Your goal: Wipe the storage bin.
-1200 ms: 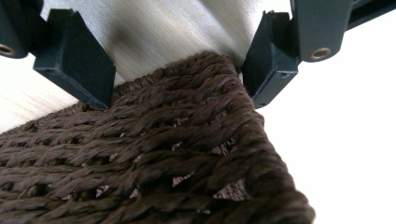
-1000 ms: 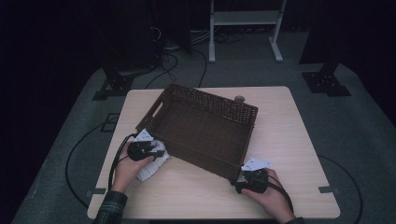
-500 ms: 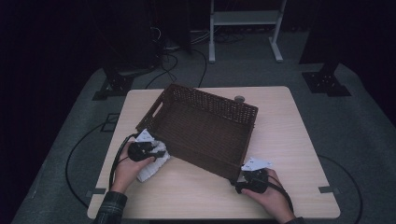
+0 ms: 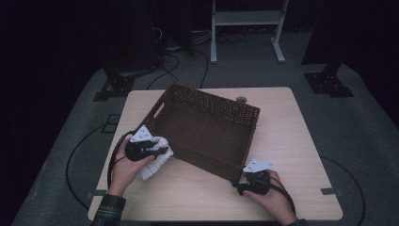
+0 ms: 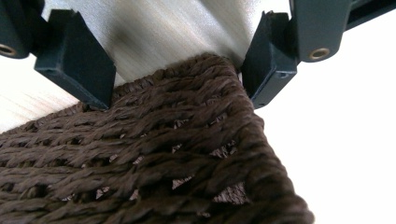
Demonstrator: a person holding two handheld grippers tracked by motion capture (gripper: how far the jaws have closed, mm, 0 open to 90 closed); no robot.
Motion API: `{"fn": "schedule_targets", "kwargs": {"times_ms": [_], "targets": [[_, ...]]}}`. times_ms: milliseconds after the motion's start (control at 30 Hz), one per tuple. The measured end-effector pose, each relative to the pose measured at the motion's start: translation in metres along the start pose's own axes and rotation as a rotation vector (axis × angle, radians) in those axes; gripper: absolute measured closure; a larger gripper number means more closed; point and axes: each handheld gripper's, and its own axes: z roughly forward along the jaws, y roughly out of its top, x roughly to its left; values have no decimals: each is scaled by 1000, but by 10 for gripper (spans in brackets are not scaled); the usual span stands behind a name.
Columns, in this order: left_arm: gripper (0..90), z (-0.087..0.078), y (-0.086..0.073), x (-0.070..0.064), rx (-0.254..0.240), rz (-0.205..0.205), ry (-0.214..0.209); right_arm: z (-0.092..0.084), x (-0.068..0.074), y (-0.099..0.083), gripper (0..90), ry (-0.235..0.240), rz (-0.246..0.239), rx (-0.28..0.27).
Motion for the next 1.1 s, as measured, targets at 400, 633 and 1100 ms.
{"fn": "schedule_targets", "kwargs": {"times_ms": [400, 633, 1100], "targets": [[686, 5, -2, 0, -5, -15, -23, 0, 0, 0, 262, 1, 0, 0], [686, 14, -6, 1, 26, -17, -25, 0, 0, 0, 263, 0, -2, -1], [684, 45, -24, 4, 150, -32, -28, 0, 0, 0, 263, 0, -1, -1]]}}
